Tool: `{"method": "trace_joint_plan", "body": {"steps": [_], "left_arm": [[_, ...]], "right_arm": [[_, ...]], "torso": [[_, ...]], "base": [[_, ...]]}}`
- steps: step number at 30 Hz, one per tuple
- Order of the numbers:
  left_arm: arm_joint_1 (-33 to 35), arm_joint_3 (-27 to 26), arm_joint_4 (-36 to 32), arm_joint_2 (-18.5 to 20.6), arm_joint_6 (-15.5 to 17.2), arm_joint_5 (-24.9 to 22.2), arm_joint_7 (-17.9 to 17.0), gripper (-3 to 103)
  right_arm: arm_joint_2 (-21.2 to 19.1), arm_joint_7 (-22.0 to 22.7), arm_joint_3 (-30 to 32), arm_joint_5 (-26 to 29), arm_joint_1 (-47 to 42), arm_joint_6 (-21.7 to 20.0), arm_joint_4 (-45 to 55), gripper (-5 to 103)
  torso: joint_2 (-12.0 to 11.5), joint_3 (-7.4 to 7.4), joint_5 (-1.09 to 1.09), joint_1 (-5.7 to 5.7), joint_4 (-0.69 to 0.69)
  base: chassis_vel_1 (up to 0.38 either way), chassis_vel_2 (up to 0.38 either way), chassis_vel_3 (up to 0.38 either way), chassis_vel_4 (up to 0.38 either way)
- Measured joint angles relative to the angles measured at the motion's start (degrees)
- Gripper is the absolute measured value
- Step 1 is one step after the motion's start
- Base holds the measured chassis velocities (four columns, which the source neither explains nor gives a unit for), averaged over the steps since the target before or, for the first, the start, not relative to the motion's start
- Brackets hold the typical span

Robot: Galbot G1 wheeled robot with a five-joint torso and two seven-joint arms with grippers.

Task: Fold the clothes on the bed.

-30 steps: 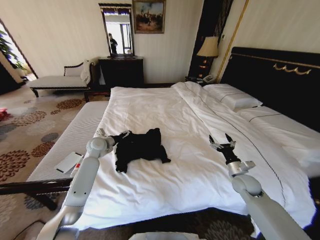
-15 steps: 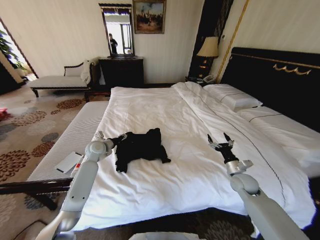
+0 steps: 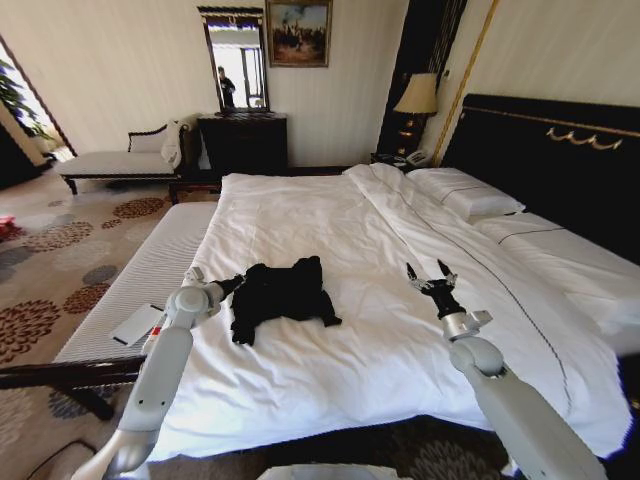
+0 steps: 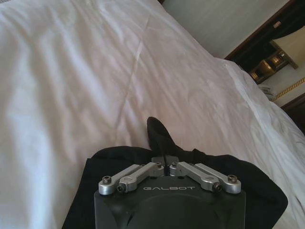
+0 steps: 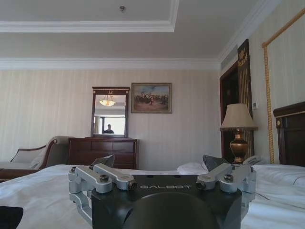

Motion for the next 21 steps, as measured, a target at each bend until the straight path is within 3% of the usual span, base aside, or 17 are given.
{"method": "trace_joint_plan", "body": {"steps": [4, 6, 13, 16, 18, 21], "left_arm": [[-0.23, -0.95, 0.72, 0.98, 0.0, 0.46, 0.68, 0], [-0.74, -2.01, 1.64, 2.17, -0.04, 0.57, 0.98, 0], [-0.61, -3.12, 2.23, 4.56, -0.23, 0.39, 1.22, 0], [0.94, -3.73, 1.23, 5.41, -0.24, 0.31, 1.23, 0], [1.36, -3.88, 0.99, 5.55, -0.23, 0.31, 1.23, 0], [3.01, -4.33, -0.31, 5.85, -0.24, 0.32, 1.21, 0]], "right_arm": [[-0.3, 2.46, -4.24, 3.59, 2.95, -2.04, -0.9, 100], [-0.33, 3.58, -8.51, 8.83, 5.35, -3.59, -1.34, 100], [-0.06, 3.55, -18.6, 18.74, 11.44, -5.98, -1.52, 100], [0.36, 3.59, -25.82, 27.8, 18.17, -9.12, -1.23, 100], [0.49, 3.78, -27.66, 30.41, 20.18, -9.95, -1.19, 100], [1.35, 6.88, -34.28, 39.95, 27.98, -13.59, -1.75, 100]], "torso": [[0.0, 0.0, -0.01, 0.0, 0.0], [0.0, 0.0, 0.0, 0.0, 0.01], [0.0, 0.0, 0.0, 0.0, 0.01], [0.0, 0.0, 0.0, 0.0, -0.01], [0.0, 0.0, -0.01, 0.0, 0.0], [-0.01, 0.0, -0.01, 0.0, 0.04]], "base": [[0.0, 0.0, 0.0, 0.0], [0.0, 0.0, 0.0, 0.0], [0.0, 0.0, 0.0, 0.0], [0.0, 0.0, 0.0, 0.0], [0.0, 0.0, 0.0, 0.0], [0.0, 0.0, 0.0, 0.0]]}}
